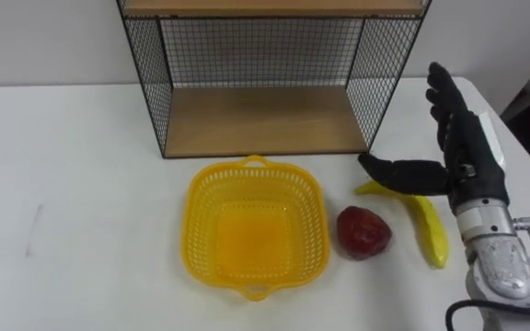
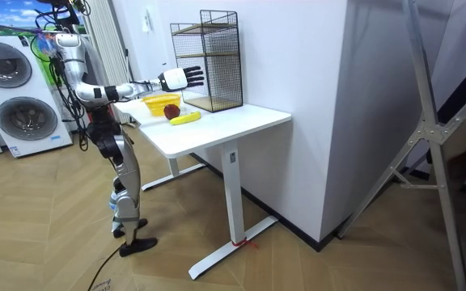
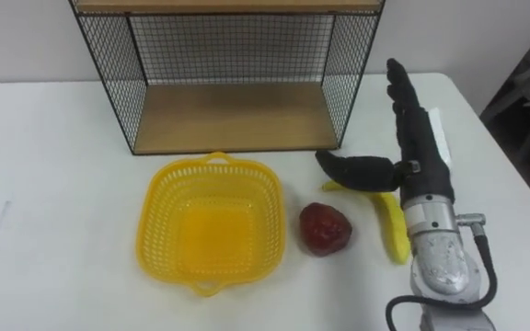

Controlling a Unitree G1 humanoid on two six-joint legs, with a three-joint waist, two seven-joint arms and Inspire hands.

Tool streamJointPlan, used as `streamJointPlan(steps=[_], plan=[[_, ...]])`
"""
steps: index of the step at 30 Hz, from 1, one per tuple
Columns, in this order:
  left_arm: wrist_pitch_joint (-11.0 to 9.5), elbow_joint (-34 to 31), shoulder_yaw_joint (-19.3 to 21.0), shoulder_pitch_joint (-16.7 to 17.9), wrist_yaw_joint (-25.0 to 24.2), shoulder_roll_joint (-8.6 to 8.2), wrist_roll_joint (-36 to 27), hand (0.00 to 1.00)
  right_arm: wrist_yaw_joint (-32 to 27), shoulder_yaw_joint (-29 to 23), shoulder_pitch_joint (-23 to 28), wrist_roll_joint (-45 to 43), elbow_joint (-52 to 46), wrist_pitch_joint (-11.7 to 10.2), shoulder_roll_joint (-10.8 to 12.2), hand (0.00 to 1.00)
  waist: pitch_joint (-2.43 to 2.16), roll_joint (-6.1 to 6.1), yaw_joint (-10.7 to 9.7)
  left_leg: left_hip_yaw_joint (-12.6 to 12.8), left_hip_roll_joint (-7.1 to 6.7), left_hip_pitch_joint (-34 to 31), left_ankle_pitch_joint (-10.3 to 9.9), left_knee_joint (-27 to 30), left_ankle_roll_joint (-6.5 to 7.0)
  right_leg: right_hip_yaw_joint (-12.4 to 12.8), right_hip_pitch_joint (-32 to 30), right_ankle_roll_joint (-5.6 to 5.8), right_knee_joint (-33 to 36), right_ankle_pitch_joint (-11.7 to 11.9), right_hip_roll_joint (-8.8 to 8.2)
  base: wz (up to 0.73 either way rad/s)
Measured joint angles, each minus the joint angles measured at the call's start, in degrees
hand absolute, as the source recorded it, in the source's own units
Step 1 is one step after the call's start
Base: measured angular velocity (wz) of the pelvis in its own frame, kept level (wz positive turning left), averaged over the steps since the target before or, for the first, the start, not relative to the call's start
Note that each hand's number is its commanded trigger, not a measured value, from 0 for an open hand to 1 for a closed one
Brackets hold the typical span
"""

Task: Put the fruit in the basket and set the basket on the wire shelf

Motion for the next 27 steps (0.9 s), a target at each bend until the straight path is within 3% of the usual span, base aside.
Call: streamJointPlan(steps=[14,27], plan=[[0.0,-0.8,-1.2,-0.1,-0.1,0.37,0.0,0.0,4.9,3.6,2.7,0.1,2.8,0.5,0.1,0.0,0.17,-0.91,0.0,0.1,-0.01,0.0,0.0,0.1,0.01,0.0,0.0,0.02,-0.2,0.0,0.01,0.0],[0.1,0.6,-2.5,-1.0,-0.1,1.15,0.0,0.0,7.2,6.6,5.0,0.1,5.1,1.2,0.1,0.0,0.12,-0.78,0.2,-0.5,0.02,-0.8,0.0,0.1,0.01,-0.5,-0.1,0.12,-1.0,0.6,0.13,0.01]])
